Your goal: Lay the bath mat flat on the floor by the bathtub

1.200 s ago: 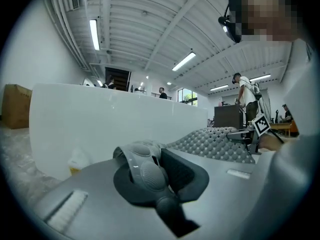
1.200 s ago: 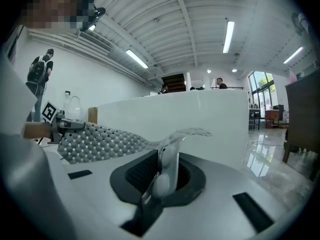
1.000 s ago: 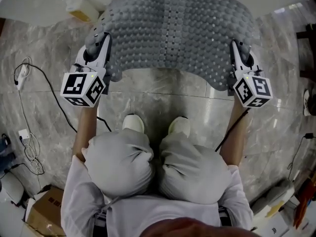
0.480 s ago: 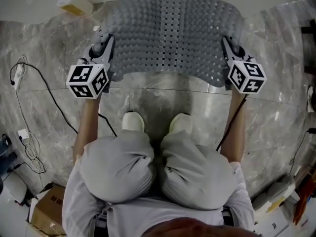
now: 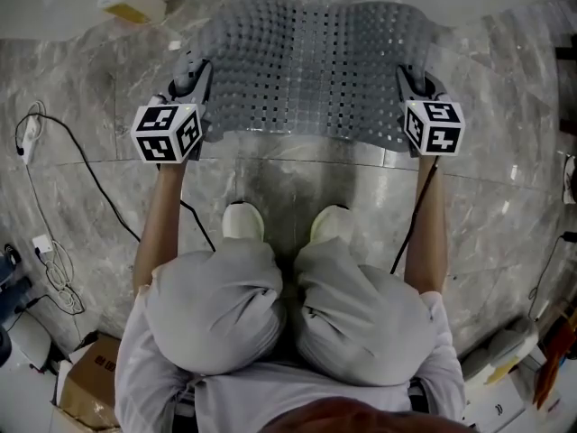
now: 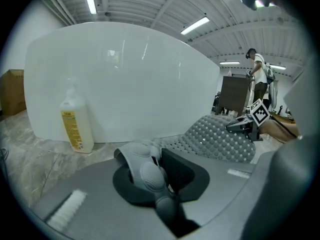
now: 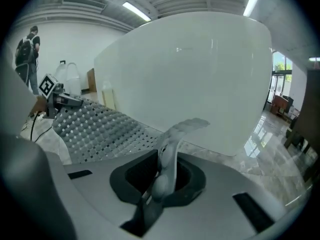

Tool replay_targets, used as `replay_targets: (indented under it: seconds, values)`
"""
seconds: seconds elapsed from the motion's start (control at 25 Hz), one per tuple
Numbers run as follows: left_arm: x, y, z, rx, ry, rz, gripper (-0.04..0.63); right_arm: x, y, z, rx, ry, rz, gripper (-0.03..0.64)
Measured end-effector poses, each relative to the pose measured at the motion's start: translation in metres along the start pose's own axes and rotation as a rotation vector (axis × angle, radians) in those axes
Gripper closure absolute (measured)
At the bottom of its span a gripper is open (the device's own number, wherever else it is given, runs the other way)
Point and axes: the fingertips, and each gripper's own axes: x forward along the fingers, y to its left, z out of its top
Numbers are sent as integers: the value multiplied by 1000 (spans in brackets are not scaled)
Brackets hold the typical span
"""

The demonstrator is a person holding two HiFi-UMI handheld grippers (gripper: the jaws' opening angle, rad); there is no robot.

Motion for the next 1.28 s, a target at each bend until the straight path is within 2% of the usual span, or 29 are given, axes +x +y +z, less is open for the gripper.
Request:
replay_targets:
  seconds: [0.36, 0.76, 0.92, 1.16, 1.28]
  values:
    - [17, 35, -31, 21, 75, 37, 557, 33, -15, -37, -58, 110, -46, 586]
    - [43, 79, -92, 10, 186, 66, 531, 58, -38, -82, -131, 245, -123, 578]
    - [54, 91, -110, 45, 211, 65, 514, 67, -46, -96, -173, 293, -153, 571]
    - [65, 106, -123, 76, 236, 66, 437, 75, -54, -114, -266, 358, -199, 554]
    - [67, 114, -131, 87, 254, 108, 379, 78, -59, -119, -293, 369, -231, 537]
